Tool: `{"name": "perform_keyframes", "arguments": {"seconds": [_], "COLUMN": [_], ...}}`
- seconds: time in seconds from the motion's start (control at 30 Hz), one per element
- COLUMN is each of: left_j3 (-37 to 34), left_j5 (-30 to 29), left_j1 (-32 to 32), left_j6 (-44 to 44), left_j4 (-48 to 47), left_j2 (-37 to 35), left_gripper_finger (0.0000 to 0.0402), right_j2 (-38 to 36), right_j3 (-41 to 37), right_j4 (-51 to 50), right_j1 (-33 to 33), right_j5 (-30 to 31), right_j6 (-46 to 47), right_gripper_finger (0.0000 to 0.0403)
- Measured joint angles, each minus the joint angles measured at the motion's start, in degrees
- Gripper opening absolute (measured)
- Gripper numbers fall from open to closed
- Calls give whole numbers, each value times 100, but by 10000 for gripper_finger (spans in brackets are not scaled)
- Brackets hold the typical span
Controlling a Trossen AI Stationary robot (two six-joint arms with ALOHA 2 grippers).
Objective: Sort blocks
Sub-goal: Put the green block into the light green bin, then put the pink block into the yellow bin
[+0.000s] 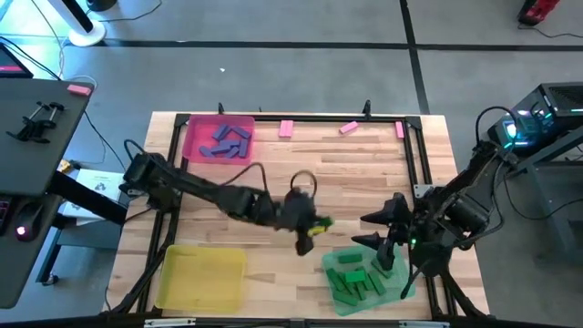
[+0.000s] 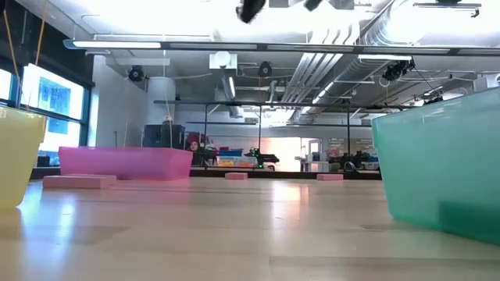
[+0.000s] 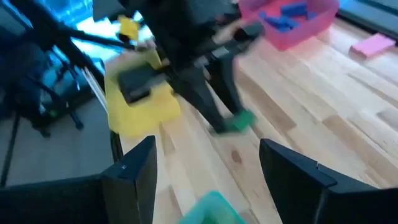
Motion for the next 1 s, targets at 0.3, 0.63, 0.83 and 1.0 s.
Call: {"name": "perform_keyframes", "arguments": {"seconds": [0.3, 0.63, 0.83, 1.0], "left_j3": [-13, -15, -15, -9], "left_j5": [1303, 1639, 2717, 4021], "left_j1": [27, -177, 44, 712], "left_j6": [-557, -1156, -921, -351], "left_j4": [2462, 3488, 3177, 1029], "left_j2": [1453, 2407, 2010, 976], "left_gripper_finger": [40, 143, 242, 252], "right_j2": [-45, -45, -45, -45], "right_j3": [4, 4, 4, 4], "right_j4": [304, 322, 389, 753], "right_j1": [-10, -185, -311, -511], "right_j5": [192, 234, 231, 238], "right_j6": [11, 131, 131, 129], "right_gripper_finger": [220, 220, 220, 220]}}
